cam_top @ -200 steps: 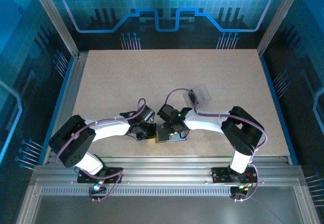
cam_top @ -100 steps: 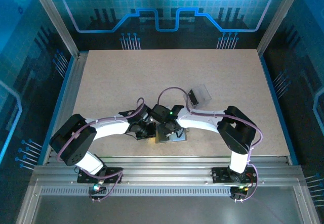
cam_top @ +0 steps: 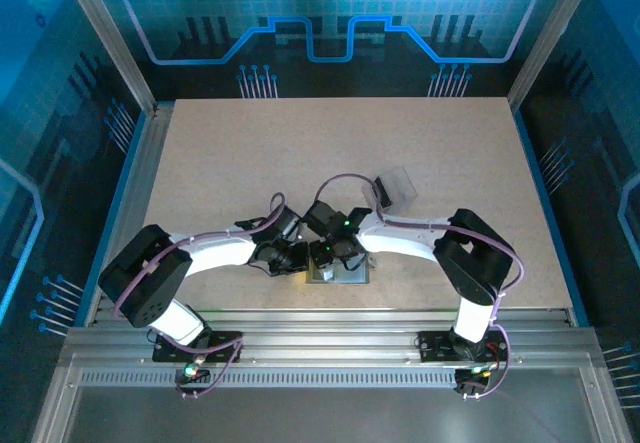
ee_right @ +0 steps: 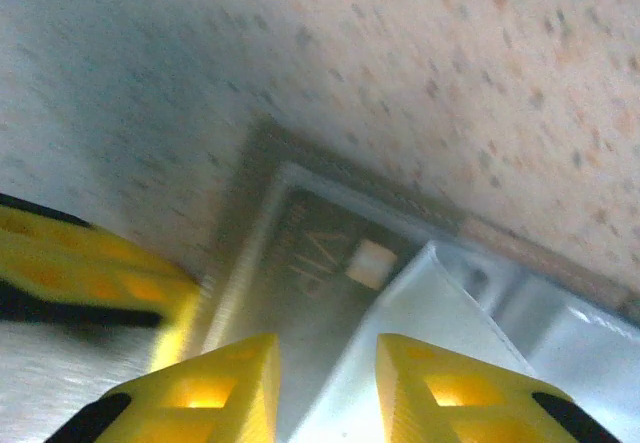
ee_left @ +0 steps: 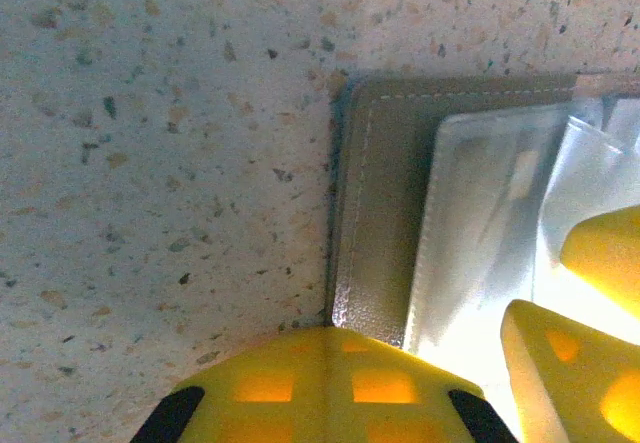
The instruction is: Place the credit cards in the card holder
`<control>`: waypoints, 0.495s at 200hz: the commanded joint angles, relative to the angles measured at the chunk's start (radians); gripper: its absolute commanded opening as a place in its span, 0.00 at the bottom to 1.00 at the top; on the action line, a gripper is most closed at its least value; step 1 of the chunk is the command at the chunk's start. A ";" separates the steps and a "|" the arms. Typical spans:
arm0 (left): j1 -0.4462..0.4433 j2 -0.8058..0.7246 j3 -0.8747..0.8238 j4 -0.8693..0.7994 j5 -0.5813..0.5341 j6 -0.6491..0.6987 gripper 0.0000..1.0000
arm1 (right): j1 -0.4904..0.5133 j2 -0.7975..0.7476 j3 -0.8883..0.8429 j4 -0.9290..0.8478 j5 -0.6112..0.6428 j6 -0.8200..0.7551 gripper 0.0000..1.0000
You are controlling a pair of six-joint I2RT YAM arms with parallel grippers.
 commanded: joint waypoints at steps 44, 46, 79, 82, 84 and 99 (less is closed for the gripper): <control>-0.039 0.031 -0.055 0.090 -0.044 -0.032 0.05 | -0.032 -0.088 -0.044 0.266 -0.142 0.058 0.40; -0.038 0.027 -0.056 0.089 -0.044 -0.032 0.05 | -0.032 -0.091 -0.044 0.264 -0.142 0.054 0.41; -0.019 -0.009 -0.071 0.081 -0.036 -0.029 0.06 | -0.033 -0.169 -0.019 0.158 -0.107 -0.026 0.48; -0.018 -0.010 -0.072 0.079 -0.038 -0.028 0.06 | -0.033 -0.178 -0.016 0.137 -0.093 -0.033 0.49; -0.017 -0.011 -0.071 0.078 -0.037 -0.028 0.06 | -0.033 -0.184 -0.015 0.122 -0.083 -0.038 0.50; -0.016 -0.013 -0.070 0.073 -0.038 -0.022 0.06 | -0.036 -0.204 0.014 -0.012 0.001 -0.069 0.51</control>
